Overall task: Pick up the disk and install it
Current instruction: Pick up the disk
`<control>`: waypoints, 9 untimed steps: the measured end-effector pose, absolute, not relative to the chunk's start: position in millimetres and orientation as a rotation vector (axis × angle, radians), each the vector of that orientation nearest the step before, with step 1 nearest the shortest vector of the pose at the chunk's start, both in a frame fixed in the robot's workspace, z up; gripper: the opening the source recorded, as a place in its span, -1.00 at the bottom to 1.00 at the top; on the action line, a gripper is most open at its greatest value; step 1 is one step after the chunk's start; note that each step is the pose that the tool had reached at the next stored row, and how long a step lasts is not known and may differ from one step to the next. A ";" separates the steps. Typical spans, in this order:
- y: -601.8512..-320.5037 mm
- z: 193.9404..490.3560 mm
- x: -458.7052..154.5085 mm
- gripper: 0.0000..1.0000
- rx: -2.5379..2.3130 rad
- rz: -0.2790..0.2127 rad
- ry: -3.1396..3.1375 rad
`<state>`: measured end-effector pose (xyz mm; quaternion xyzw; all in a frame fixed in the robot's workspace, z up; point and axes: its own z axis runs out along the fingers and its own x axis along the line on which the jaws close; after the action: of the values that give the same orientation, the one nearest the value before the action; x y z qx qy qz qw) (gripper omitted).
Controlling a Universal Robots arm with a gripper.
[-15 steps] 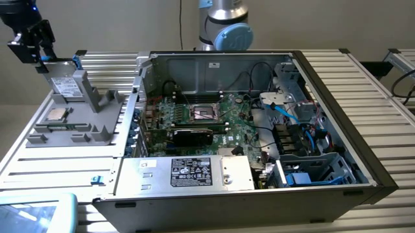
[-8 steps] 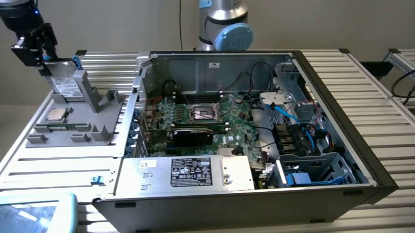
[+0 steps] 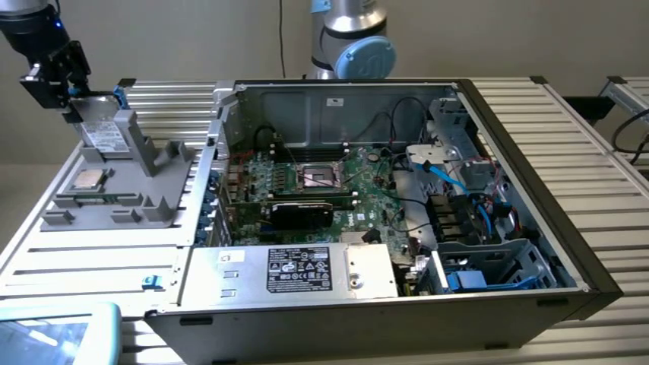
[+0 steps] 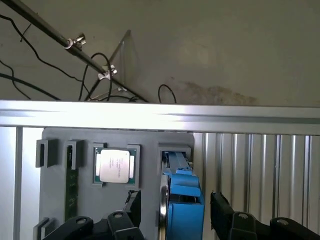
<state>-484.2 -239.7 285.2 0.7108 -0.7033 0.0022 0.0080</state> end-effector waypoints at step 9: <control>-238.2 280.7 -484.2 0.33 2.222 0.003 -2.198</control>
<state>-484.2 -238.2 280.7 0.7109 -0.7033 0.0010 0.0082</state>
